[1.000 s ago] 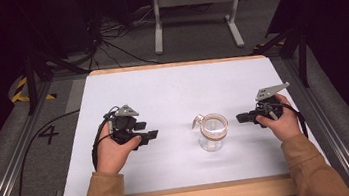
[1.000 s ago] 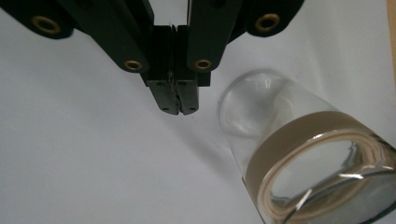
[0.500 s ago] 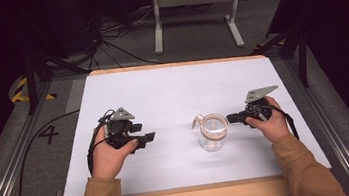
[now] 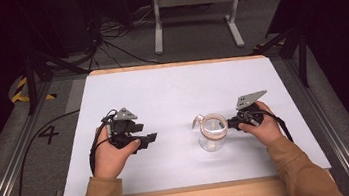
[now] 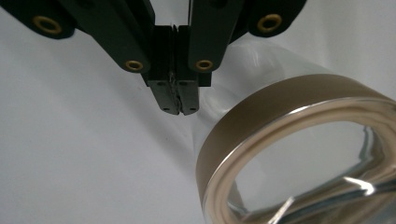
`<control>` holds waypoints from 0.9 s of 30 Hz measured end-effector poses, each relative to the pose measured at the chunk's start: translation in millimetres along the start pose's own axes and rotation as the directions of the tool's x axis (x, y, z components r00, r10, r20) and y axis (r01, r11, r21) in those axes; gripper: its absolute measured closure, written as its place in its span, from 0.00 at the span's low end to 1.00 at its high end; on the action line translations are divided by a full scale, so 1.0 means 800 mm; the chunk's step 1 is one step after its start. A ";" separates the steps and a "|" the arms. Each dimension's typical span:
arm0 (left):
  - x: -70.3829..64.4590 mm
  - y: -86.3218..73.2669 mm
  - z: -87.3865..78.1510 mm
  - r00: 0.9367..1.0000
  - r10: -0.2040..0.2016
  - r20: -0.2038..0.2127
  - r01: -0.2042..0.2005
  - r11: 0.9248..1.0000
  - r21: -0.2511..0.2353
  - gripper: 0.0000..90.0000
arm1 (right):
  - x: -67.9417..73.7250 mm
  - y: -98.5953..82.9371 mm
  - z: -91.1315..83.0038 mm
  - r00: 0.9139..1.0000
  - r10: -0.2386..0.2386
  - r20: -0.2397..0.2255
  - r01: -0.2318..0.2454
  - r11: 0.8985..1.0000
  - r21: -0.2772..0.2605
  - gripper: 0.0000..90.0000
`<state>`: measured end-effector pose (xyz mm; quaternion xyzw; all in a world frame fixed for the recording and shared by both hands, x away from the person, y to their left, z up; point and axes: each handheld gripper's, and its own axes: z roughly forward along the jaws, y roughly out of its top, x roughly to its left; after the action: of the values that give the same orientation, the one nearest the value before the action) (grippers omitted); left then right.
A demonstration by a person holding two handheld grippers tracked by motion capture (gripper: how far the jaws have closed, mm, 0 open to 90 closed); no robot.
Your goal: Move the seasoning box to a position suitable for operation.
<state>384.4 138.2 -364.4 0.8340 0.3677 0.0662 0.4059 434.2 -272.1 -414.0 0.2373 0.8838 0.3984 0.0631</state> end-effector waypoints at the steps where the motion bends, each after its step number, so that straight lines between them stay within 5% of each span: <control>1: 0.000 0.000 0.000 1.000 0.001 -0.004 -0.001 1.000 0.004 0.42 | 0.000 0.000 0.000 1.000 -0.001 0.002 0.001 1.000 0.001 1.00; 10: 0.001 0.002 0.005 1.000 -0.008 0.005 0.008 1.000 0.021 0.42 | 0.003 0.000 -0.002 1.000 -0.002 0.004 0.002 1.000 0.016 1.00; 27: -0.001 0.021 0.029 0.998 0.041 0.049 -0.043 0.998 0.036 0.46 | 0.032 -0.006 -0.007 0.999 -0.042 -0.029 0.044 0.997 0.070 1.00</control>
<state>402.4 116.5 -367.5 0.8502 0.3415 0.0479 0.3977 407.9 -266.8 -411.9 0.2147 0.9029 0.3689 0.0511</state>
